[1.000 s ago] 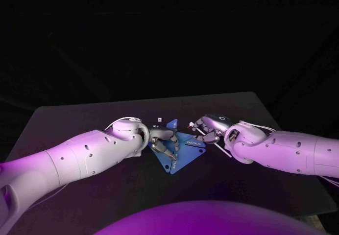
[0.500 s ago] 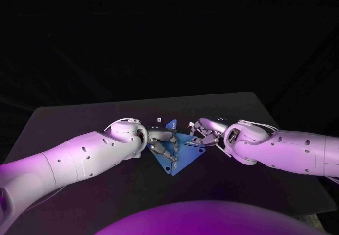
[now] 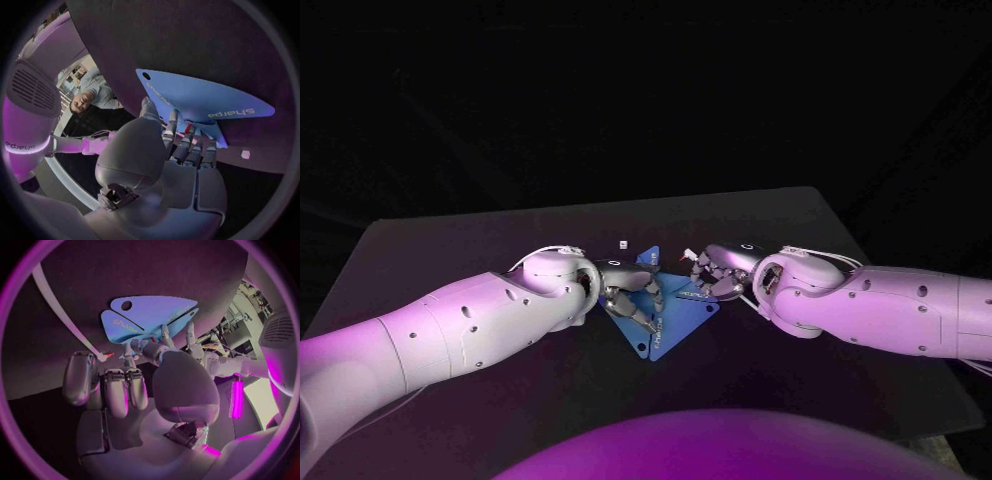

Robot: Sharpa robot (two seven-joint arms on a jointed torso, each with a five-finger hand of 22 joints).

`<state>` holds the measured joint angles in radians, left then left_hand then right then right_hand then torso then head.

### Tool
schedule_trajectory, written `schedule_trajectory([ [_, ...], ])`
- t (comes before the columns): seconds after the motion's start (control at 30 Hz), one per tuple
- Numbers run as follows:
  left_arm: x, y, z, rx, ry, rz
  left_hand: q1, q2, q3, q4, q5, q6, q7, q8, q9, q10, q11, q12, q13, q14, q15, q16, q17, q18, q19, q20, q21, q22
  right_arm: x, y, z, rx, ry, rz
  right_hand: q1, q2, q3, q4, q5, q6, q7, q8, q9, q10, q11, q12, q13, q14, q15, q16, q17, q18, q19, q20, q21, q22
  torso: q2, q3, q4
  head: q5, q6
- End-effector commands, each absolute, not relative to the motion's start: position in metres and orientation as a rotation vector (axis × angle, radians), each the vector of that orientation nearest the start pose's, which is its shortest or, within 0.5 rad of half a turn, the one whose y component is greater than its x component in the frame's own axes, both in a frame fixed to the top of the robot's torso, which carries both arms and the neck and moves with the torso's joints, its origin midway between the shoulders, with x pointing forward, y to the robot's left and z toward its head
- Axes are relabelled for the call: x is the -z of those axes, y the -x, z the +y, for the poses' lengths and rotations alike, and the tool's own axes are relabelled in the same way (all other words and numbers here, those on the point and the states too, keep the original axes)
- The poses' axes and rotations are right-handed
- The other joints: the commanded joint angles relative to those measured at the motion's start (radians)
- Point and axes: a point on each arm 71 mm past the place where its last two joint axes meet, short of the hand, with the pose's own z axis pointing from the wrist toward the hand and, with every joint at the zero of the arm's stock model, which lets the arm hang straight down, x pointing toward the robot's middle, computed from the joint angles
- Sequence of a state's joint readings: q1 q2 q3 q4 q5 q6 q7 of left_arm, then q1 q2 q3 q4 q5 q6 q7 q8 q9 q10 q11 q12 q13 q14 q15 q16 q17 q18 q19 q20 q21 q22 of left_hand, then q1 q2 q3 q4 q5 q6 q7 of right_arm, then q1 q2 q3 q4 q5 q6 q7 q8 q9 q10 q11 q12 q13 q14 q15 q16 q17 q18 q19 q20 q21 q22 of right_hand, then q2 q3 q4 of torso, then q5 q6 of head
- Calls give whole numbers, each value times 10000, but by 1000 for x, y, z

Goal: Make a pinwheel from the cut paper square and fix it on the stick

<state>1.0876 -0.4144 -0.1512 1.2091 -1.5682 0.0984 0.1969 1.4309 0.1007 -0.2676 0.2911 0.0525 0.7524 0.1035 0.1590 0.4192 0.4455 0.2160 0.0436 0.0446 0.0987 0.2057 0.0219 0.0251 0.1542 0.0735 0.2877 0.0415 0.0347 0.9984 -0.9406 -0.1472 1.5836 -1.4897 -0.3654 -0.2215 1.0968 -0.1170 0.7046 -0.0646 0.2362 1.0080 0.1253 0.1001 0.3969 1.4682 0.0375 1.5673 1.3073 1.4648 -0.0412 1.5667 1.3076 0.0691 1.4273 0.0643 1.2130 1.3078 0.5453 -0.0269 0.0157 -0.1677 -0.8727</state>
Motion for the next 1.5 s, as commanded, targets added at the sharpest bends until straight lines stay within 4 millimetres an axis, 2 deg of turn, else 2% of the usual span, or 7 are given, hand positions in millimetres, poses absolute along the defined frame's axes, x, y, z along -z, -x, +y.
schedule_trajectory([
  [0.03, 307, -447, 48, 9441, -7661, 20655, 9, -59, -72, -3, -52, -26, 54, 51, 7, 89, -11, 5, -3, 75, -22, 6, 10, -2, 6, 34, -13, 12, 308, -407, -239, -4616, 617, 19764, -120, 181, 705, -177, -14, 66, 27, -12, -34, 1026, 82, 35, 2635, 1060, 13, 40, 2632, 103, 68, 11, 5, 506, -2, -4, 0, -1, 1],
  [0.17, 307, -447, 48, 9393, -7655, 20696, 1, -61, -80, -1, -52, -21, 61, 56, 8, 88, -11, 4, -3, 74, -22, 6, 9, -1, 6, 34, -13, 12, 311, -405, -239, -4631, 718, 20094, -409, 371, 1633, -395, -48, 175, 9, 80, -48, 1026, 63, 35, 2635, 1060, 15, 40, 2632, 97, 79, 8, 47, 577, -4, -3, -4, 13, 1],
  [0.3, 308, -448, 48, 9352, -7660, 20754, -6, -61, -87, 0, -52, -17, 70, 62, 10, 93, -11, 4, -3, 80, -22, 7, 11, 0, 8, 35, -12, 13, 313, -403, -238, -4664, 803, 20338, -625, 404, 1987, -516, 4, 249, -14, 144, -39, 1026, 41, 35, 2635, 1060, 7, 40, 2632, 92, 87, 1, 77, 621, -4, 2, -2, 19, 1],
  [0.53, 308, -448, 49, 9326, -7682, 20824, -6, -61, -87, 0, -52, -17, 70, 62, 10, 93, -11, 4, -3, 80, -22, 7, 11, 0, 8, 35, -12, 13, 316, -402, -237, -4629, 768, 20438, -715, 432, 2108, -562, -15, 282, -25, 175, -30, 1026, 30, 35, 2635, 1060, -1, 40, 2632, 89, 94, -4, 100, 645, 3, 3, -2, 26, 1],
  [0.8, 308, -447, 48, 9363, -7688, 20788, -25, -56, -105, 1, -52, -4, 98, 78, 13, 93, -13, 1, -4, 74, -23, 5, 9, 0, 3, 36, -13, 11, 316, -406, -238, -4509, 592, 19925, -942, 639, 2405, -716, -881, 97, 25, 163, -51, 1026, 77, 35, 2635, 1060, -1, 40, 2632, 81, 99, -6, 123, 715, 7, 3, 9, 27, 1],
  [0.97, 307, -446, 49, 9386, -7648, 20695, -42, -48, -126, -3, -51, 5, 121, 97, 16, 91, -67, -5, -7, 77, -32, 4, 10, 3, 8, 36, -10, 14, 316, -408, -236, -4540, 584, 19749, -953, 737, 2460, -729, -1226, 31, 45, 162, -61, 1026, 94, 35, 2635, 1060, 9, 40, 2632, 82, 98, 1, 116, 729, 6, -1, 8, 49, 1],
  [1.5, 303, -445, 48, 9129, -7653, 20109, -230, -207, -237, 18, -50, 39, 165, 194, 22, 237, -205, 5, 2, 169, -138, 20, 30, 81, 19, 23, 5, 25, 319, -414, -234, -4508, 670, 19686, -942, 802, 2483, -736, -1513, 1, 55, 176, -64, 1026, 107, 35, 2635, 1060, 14, 40, 2632, 84, 94, 8, 98, 735, 0, -2, -1, 73, 1],
])
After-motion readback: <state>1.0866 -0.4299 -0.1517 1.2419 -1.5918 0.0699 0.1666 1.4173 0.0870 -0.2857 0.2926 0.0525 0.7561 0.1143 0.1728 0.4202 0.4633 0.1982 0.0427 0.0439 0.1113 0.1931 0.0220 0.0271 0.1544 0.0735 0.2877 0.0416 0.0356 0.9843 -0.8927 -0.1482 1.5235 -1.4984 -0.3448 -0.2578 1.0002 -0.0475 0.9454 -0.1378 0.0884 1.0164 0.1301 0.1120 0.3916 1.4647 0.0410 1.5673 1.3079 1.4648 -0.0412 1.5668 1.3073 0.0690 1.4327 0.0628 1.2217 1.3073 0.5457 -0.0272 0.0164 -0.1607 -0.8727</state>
